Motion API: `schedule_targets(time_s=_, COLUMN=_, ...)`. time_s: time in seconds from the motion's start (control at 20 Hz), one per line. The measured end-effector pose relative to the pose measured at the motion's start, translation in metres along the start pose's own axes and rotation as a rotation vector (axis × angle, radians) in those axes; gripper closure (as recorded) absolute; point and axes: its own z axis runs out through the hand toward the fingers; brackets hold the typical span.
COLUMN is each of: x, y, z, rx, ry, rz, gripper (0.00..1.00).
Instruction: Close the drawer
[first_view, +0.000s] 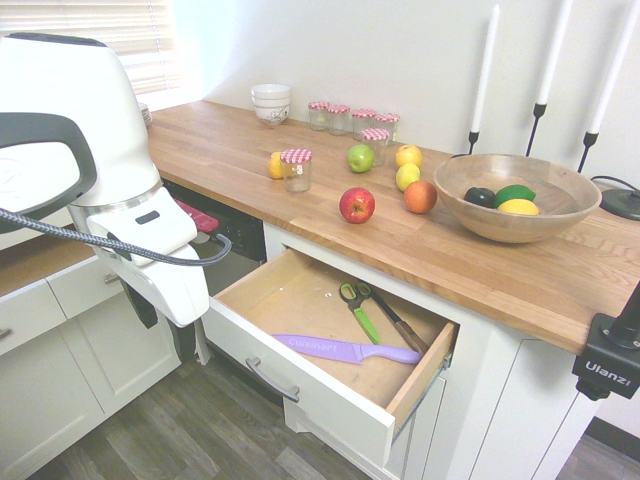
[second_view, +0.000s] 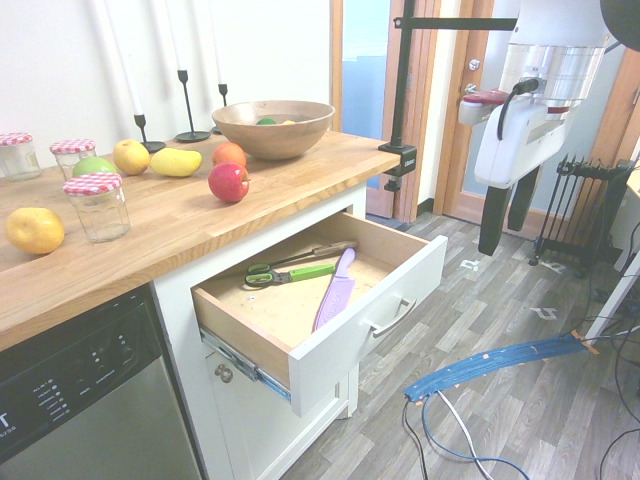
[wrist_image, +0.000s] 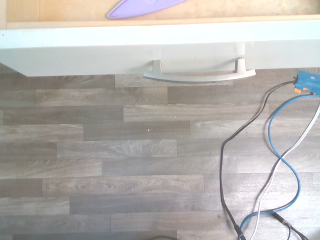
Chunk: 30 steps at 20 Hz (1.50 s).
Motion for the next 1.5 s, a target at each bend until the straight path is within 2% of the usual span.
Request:
schedule_targets(time_s=0.2, x=0.000, y=0.003, z=0.004, rx=-0.010, ry=0.010, rz=-0.014, gripper=0.00)
schedule_targets(time_s=0.35, x=0.001, y=0.014, z=0.025, rx=-0.015, ry=0.021, rz=-0.010, gripper=0.00)
schedule_targets(time_s=0.8, x=-0.001, y=0.024, z=0.147, rx=-0.054, ry=-0.038, rz=-0.008, gripper=0.00)
schedule_targets(time_s=1.1, x=0.010, y=0.026, z=0.213, rx=-0.093, ry=-0.063, rz=-0.011, gripper=0.00)
schedule_targets(time_s=1.15, x=0.010, y=0.024, z=0.221, rx=-0.098, ry=-0.065, rz=-0.013, gripper=1.00)
schedule_targets(time_s=1.5, x=0.014, y=0.016, z=0.253, rx=-0.080, ry=-0.031, rz=-0.019, gripper=1.00)
